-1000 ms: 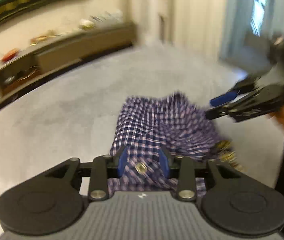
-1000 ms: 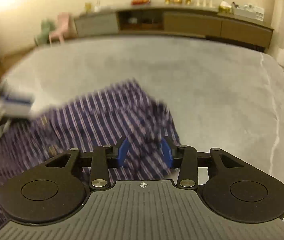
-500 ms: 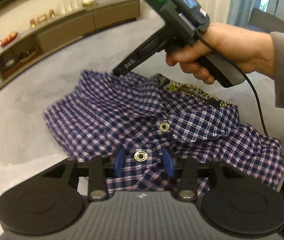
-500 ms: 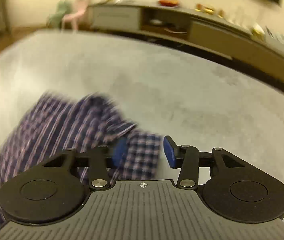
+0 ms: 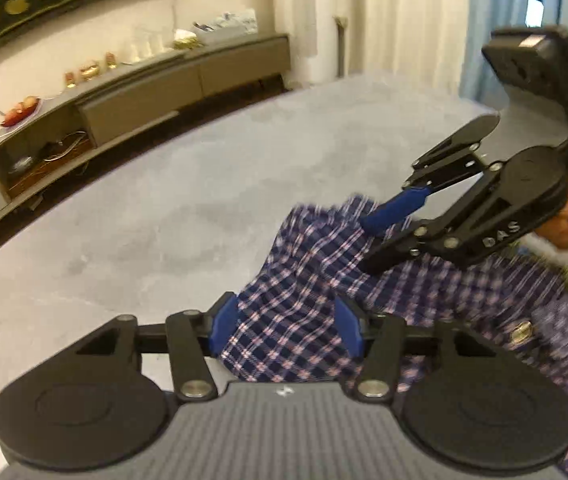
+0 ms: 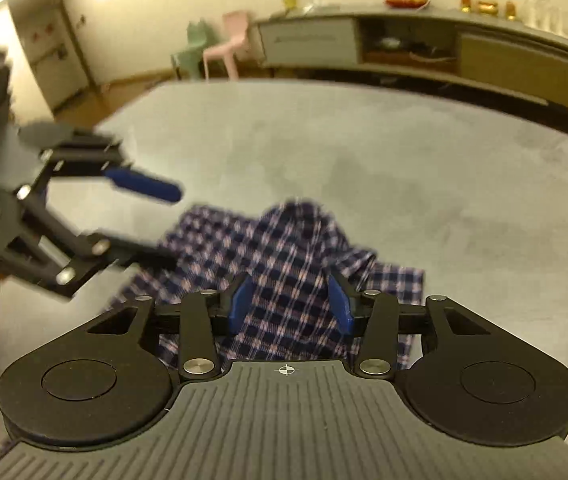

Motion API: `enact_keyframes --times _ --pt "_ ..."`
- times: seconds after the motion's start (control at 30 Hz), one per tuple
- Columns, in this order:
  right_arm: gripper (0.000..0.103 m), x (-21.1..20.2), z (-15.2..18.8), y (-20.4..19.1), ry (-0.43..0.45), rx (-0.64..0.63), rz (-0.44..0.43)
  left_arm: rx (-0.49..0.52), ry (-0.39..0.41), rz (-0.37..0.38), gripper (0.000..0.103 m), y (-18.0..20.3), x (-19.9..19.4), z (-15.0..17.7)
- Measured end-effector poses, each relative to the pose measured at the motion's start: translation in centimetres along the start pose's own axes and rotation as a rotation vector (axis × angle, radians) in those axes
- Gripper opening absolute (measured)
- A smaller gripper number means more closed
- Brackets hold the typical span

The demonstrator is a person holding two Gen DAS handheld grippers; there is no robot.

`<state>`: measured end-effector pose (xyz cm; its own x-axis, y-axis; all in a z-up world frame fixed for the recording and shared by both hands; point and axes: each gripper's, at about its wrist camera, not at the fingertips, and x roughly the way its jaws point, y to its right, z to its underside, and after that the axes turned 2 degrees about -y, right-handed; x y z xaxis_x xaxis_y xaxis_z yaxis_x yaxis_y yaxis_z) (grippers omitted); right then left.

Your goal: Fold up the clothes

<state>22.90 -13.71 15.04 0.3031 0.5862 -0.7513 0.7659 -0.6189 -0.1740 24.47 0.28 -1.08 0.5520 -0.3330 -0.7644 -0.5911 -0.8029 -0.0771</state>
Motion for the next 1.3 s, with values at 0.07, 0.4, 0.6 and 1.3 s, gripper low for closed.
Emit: enact_keyframes --times 0.07,0.4,0.6,1.3 --pt "0.000 0.0 0.0 -0.5 -0.011 -0.012 -0.016 -0.005 0.005 0.036 0.050 -0.7 1.0 0.8" --pt "0.048 -1.2 -0.1 -0.3 0.038 0.037 -0.078 -0.108 0.089 0.151 0.062 -4.6 0.9 2.6" --pt "0.000 -2.1 -0.3 -0.3 0.010 0.034 -0.112 -0.133 0.151 0.202 0.008 -5.3 -0.3 2.5" --pt "0.015 0.8 -1.1 -4.2 -0.017 -0.154 0.163 -0.139 0.020 0.155 0.020 -5.4 2.0 1.7"
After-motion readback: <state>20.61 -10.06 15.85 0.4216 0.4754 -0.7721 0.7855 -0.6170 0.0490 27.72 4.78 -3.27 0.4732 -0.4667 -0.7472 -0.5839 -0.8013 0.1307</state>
